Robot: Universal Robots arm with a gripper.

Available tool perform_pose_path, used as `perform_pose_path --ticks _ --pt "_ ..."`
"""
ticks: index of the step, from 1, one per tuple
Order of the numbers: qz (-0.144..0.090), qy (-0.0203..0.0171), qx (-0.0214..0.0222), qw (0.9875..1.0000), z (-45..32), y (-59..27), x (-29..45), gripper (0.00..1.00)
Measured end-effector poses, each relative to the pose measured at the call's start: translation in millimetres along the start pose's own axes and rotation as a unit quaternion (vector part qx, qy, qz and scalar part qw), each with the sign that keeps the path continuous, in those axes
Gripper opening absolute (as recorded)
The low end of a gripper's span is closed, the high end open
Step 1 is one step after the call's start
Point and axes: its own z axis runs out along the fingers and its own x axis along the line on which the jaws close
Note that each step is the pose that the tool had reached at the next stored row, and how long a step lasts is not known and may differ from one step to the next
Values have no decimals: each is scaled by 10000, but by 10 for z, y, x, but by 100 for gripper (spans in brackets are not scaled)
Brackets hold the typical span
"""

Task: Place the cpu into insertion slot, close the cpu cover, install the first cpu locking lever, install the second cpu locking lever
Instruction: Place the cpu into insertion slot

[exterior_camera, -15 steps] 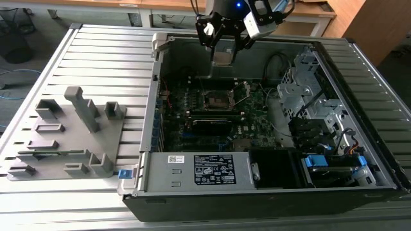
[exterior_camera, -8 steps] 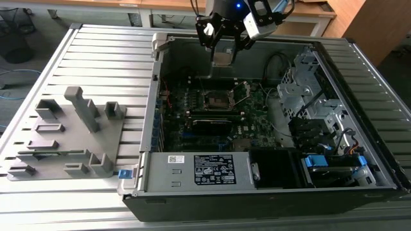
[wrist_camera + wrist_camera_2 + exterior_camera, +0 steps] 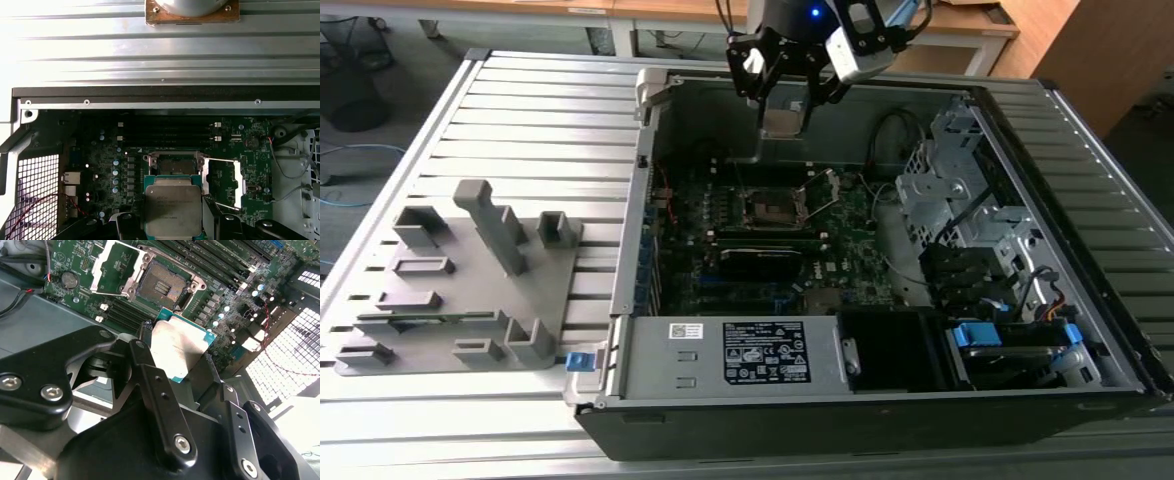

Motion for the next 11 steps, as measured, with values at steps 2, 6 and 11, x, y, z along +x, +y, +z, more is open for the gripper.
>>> perform_pose_path --ticks 2,6,11 --pt "0 0 0 10000 0 0 0 54" --pt "0 0 0 10000 16 -1 0 54" --pt "0 0 17 10000 55 -5 -1 54"
